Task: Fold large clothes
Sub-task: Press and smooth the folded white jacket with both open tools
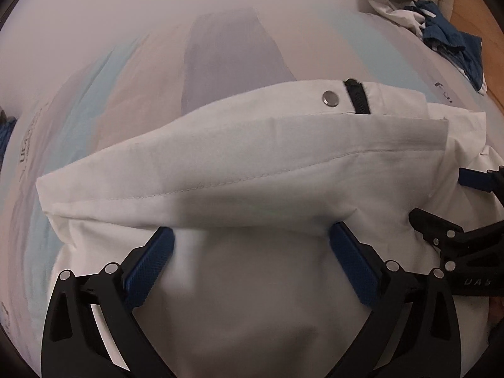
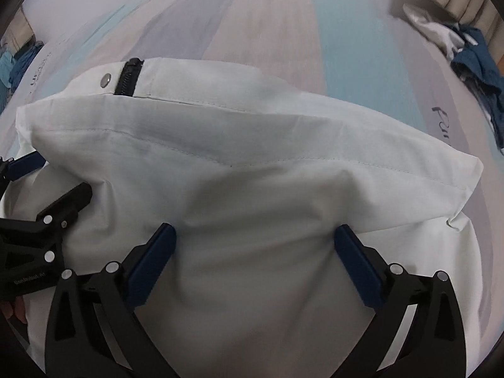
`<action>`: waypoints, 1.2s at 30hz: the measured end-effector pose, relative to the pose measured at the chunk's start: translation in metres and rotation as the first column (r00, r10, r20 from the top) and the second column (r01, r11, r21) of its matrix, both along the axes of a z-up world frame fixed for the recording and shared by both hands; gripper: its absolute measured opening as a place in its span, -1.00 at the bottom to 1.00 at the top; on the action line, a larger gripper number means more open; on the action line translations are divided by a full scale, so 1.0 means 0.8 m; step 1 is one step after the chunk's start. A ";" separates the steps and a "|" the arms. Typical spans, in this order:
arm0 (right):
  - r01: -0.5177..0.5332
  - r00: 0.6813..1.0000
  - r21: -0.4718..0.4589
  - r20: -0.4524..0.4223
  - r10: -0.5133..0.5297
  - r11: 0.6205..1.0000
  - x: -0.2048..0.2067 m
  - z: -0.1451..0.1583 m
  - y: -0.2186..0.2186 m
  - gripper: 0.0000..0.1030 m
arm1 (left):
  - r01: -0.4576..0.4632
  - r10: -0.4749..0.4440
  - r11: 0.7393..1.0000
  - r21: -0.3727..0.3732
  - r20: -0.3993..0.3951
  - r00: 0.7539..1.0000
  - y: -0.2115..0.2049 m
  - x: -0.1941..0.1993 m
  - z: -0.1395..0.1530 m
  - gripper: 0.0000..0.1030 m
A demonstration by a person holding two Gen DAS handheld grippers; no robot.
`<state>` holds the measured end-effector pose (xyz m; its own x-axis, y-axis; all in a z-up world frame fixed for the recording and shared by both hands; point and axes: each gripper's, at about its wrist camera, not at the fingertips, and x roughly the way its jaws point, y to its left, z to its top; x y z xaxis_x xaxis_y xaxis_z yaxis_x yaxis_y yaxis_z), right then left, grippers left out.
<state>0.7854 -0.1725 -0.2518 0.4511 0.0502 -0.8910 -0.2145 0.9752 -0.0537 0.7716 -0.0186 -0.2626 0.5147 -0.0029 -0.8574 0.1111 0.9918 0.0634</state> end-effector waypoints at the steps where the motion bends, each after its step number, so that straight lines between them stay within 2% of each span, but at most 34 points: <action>1: 0.001 1.000 -0.001 0.011 -0.001 1.000 -0.002 -0.001 -0.001 0.88 | -0.002 0.002 1.000 -0.008 0.004 1.000 0.002 -0.001 -0.003 0.91; 7: 0.006 0.999 0.002 0.035 -0.007 1.000 -0.010 -0.001 0.000 0.88 | -0.009 0.009 1.000 0.006 0.018 1.000 0.003 -0.006 0.004 0.90; 10: 0.052 0.999 0.040 -0.002 -0.052 0.998 -0.016 0.017 -0.003 0.85 | -0.037 0.037 0.999 -0.009 0.016 0.999 0.006 -0.017 0.028 0.86; 13: 0.078 0.997 0.083 -0.001 -0.078 0.993 -0.039 0.043 -0.011 0.85 | -0.059 0.060 0.997 -0.055 0.018 0.998 0.015 -0.046 0.053 0.86; 16: 0.080 0.997 0.107 -0.006 -0.079 0.991 -0.067 0.058 -0.011 0.85 | -0.066 0.065 0.995 -0.071 -0.005 0.998 0.016 -0.074 0.058 0.86; 19: 0.071 0.997 0.094 -0.014 -0.070 0.993 -0.080 0.059 -0.011 0.85 | -0.080 0.078 0.994 -0.068 -0.033 0.996 0.017 -0.091 0.050 0.88; 24: 0.081 0.996 0.074 -0.049 -0.077 0.994 -0.090 0.032 -0.012 0.85 | -0.100 0.097 0.994 -0.050 -0.060 0.993 0.019 -0.094 0.029 0.90; 26: 0.066 0.997 0.044 -0.043 -0.064 0.997 -0.089 0.024 -0.007 0.86 | -0.094 0.093 0.996 -0.010 -0.066 0.993 0.012 -0.094 0.022 0.90; 36: 0.020 1.000 -0.009 -0.018 -0.020 1.000 -0.095 -0.006 0.006 0.88 | -0.070 0.073 0.996 0.047 -0.073 0.995 0.003 -0.099 -0.005 0.91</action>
<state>0.7091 -0.1677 -0.2569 0.4354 0.0333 -0.8996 -0.1961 0.9788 -0.0587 0.6926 -0.0160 -0.2663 0.4469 0.0705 -0.8918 0.0457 0.9938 0.1015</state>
